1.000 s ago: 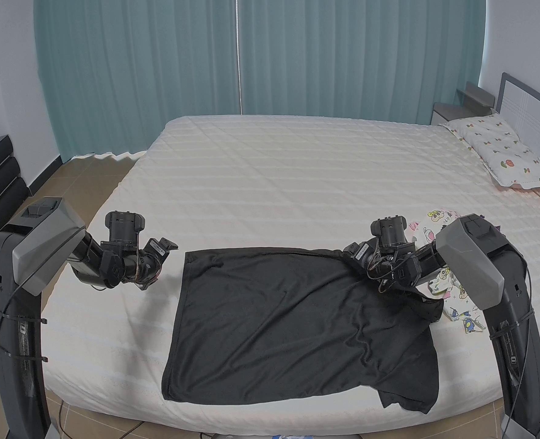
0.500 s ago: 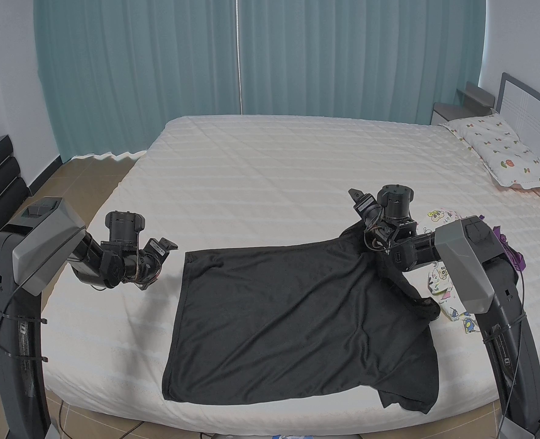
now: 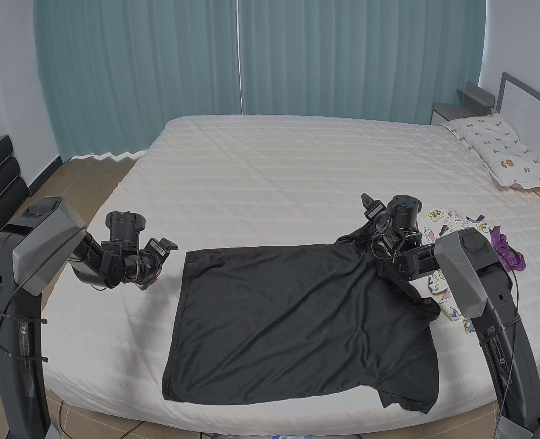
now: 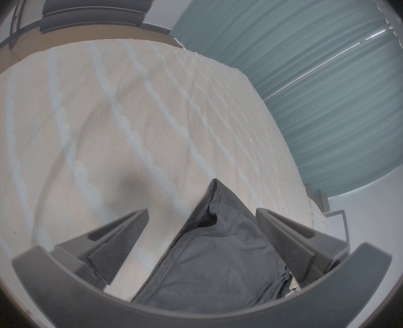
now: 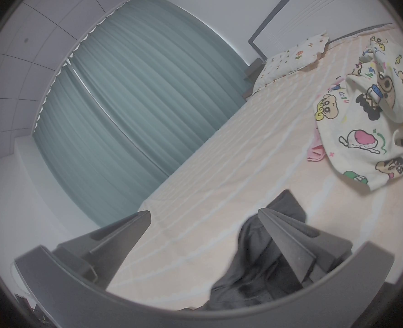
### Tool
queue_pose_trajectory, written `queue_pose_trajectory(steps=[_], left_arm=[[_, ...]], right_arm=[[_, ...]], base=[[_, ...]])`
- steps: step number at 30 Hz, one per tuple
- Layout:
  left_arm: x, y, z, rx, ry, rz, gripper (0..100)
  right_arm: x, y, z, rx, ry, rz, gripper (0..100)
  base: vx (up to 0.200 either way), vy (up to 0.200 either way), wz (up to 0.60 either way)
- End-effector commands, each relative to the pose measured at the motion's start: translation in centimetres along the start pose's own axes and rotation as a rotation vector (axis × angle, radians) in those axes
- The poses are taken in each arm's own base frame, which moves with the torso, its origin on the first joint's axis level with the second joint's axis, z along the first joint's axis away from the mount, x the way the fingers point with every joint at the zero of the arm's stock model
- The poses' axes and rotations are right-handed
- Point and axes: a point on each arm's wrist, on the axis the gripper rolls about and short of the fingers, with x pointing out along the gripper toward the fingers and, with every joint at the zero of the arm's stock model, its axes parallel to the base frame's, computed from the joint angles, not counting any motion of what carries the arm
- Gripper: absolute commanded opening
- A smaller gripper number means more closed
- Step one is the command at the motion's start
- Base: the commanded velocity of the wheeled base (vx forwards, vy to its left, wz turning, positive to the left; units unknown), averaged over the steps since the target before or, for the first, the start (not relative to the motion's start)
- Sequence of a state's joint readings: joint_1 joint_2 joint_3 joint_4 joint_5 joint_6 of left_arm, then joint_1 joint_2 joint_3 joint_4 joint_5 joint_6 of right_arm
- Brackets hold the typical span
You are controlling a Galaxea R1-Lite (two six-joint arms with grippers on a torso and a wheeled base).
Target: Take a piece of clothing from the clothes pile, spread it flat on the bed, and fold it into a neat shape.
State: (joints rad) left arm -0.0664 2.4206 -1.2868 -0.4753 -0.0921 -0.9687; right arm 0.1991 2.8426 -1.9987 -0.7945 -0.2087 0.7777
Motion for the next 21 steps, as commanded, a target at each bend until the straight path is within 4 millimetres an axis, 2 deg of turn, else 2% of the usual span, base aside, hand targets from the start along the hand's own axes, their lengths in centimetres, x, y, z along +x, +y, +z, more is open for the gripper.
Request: queue_pose_trajectory(steps=[1, 6, 7, 15, 19, 20, 21], left_arm=[[0.0, 0.1, 0.0, 0.0, 0.0, 0.001, 100], [0.0, 0.1, 0.0, 0.0, 0.0, 0.001, 100], [0.0, 0.1, 0.0, -0.001, 0.0, 0.001, 100], [0.0, 0.0, 0.0, -0.003, -0.001, 0.0, 100], [0.0, 0.0, 0.0, -0.004, 0.002, 0.0, 100], [0.0, 0.0, 0.0, -0.003, 0.002, 0.0, 100], [0.0, 0.0, 0.0, -0.003, 0.002, 0.0, 100]], right_arm=[[-0.8, 4.5, 3.3, 0.023, -0.047, 0.118, 100], [-0.6, 3.8, 2.4, 0.009, -0.032, 0.103, 100], [-0.5, 2.0, 1.9, -0.025, -0.005, 0.05, 100], [-1.1, -4.1, 2.3, -0.118, 0.085, -0.097, 100], [-2.2, -5.8, 2.0, -0.152, 0.152, -0.133, 100], [-3.0, -6.8, 1.6, -0.178, 0.206, -0.143, 100], [-3.0, -6.8, 1.6, -0.178, 0.206, -0.143, 100]], base=[[0.0, 0.0, 0.0], [0.0, 0.0, 0.0], [0.0, 0.0, 0.0], [0.0, 0.0, 0.0], [0.0, 0.0, 0.0], [0.0, 0.0, 0.0], [0.0, 0.0, 0.0]])
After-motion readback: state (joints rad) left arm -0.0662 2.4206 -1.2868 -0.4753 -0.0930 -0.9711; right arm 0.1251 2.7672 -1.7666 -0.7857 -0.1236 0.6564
